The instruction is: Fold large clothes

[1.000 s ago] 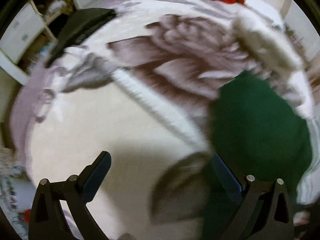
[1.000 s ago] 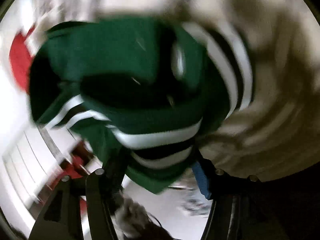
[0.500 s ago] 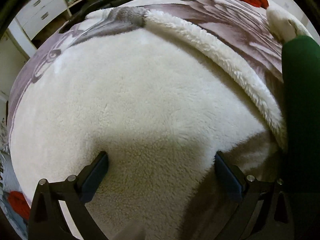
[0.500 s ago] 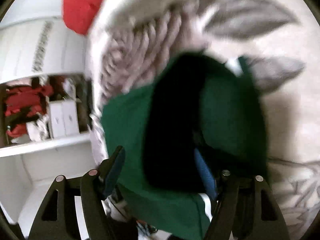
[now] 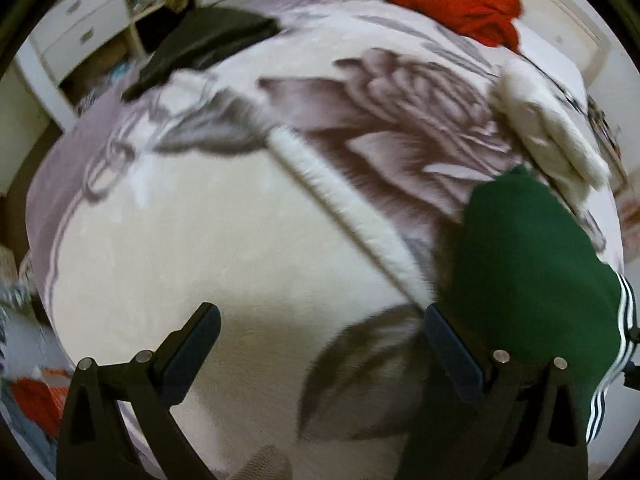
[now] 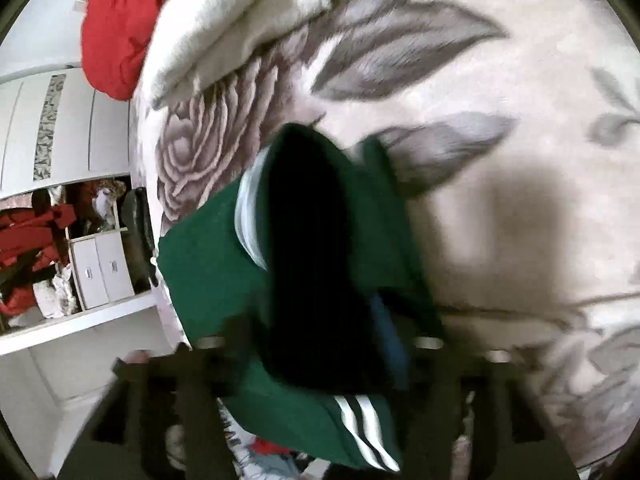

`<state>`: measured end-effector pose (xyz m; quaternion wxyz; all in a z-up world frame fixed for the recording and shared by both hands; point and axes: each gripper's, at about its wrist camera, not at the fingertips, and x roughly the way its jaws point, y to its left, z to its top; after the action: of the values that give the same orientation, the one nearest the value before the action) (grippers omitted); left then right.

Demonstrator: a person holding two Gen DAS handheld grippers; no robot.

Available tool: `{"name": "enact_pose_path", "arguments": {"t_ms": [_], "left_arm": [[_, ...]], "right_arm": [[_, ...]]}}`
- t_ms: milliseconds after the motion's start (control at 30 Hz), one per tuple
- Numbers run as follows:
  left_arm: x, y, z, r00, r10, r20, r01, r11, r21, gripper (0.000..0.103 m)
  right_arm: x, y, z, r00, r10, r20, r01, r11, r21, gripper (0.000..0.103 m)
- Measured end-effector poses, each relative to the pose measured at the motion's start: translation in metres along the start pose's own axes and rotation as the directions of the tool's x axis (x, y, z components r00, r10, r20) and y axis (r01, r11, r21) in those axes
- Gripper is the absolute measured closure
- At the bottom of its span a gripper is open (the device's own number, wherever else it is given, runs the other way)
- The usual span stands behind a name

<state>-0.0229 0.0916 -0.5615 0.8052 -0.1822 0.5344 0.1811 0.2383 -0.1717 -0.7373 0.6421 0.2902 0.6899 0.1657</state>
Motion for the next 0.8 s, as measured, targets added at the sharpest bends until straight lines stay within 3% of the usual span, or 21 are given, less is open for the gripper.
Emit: {"name": "enact_pose_path", "arguments": {"t_ms": [100, 200, 233, 267, 300, 333, 400, 500, 600, 700, 733, 800], "left_arm": [[-0.005, -0.02, -0.002, 1.0, -0.008, 0.016, 0.007, 0.998, 0.059, 0.0], [0.001, -0.042, -0.009, 0.999, -0.032, 0.002, 0.031, 0.994, 0.101, 0.0], [0.006, -0.048, -0.012, 0.999, -0.036, -0.017, 0.038, 0.993, 0.115, 0.0], [0.009, -0.054, -0.015, 0.999, -0.037, -0.023, 0.04, 0.991, 0.129, 0.0], [0.01, -0.058, -0.018, 0.999, -0.028, -0.018, 0.03, 0.989, 0.144, 0.0], [0.01, -0.063, -0.021, 1.0, -0.016, -0.014, 0.018, 0.987, 0.161, 0.0], [0.012, -0.069, -0.022, 1.0, -0.016, -0.011, 0.018, 0.981, 0.192, 0.0], [0.018, -0.074, -0.022, 0.995, -0.089, -0.047, 0.097, 0.975, 0.198, 0.0], [0.023, -0.076, -0.018, 0.993, -0.092, -0.072, 0.106, 0.971, 0.215, 0.0], [0.02, -0.073, -0.01, 0.994, -0.076, -0.085, 0.094, 0.965, 0.244, 0.0], [0.019, -0.07, -0.007, 0.993, -0.078, -0.087, 0.097, 0.966, 0.241, 0.0], [0.014, -0.063, 0.001, 0.992, -0.093, -0.084, 0.11, 0.969, 0.22, 0.0]], "right_arm": [[-0.007, -0.027, -0.043, 0.998, -0.01, -0.064, 0.01, 1.0, -0.008, 0.037], [0.017, -0.057, -0.083, 0.983, -0.054, -0.176, 0.048, 0.998, -0.035, 0.035], [0.025, -0.062, -0.096, 0.982, -0.068, -0.176, 0.06, 0.997, -0.05, 0.044], [0.025, -0.065, -0.104, 0.986, -0.082, -0.142, 0.074, 0.995, -0.062, 0.081], [0.022, -0.07, -0.112, 0.988, -0.096, -0.123, 0.09, 0.994, -0.059, 0.094], [0.019, -0.071, -0.115, 0.991, -0.084, -0.107, 0.083, 0.996, -0.018, 0.099], [-0.008, -0.069, -0.124, 0.999, -0.049, -0.023, 0.051, 0.997, 0.064, 0.1], [-0.044, -0.075, -0.144, 0.994, -0.095, 0.054, 0.086, 0.986, 0.142, 0.101], [-0.017, -0.091, -0.148, 0.968, -0.246, -0.043, 0.249, 0.962, 0.113, 0.1], [0.01, -0.084, -0.126, 0.95, -0.269, -0.156, 0.284, 0.956, 0.079, 0.099], [0.004, -0.079, -0.12, 0.953, -0.259, -0.159, 0.277, 0.956, 0.098, 0.093], [-0.027, -0.062, -0.108, 0.983, -0.179, -0.05, 0.184, 0.977, 0.113, 0.066]]}}
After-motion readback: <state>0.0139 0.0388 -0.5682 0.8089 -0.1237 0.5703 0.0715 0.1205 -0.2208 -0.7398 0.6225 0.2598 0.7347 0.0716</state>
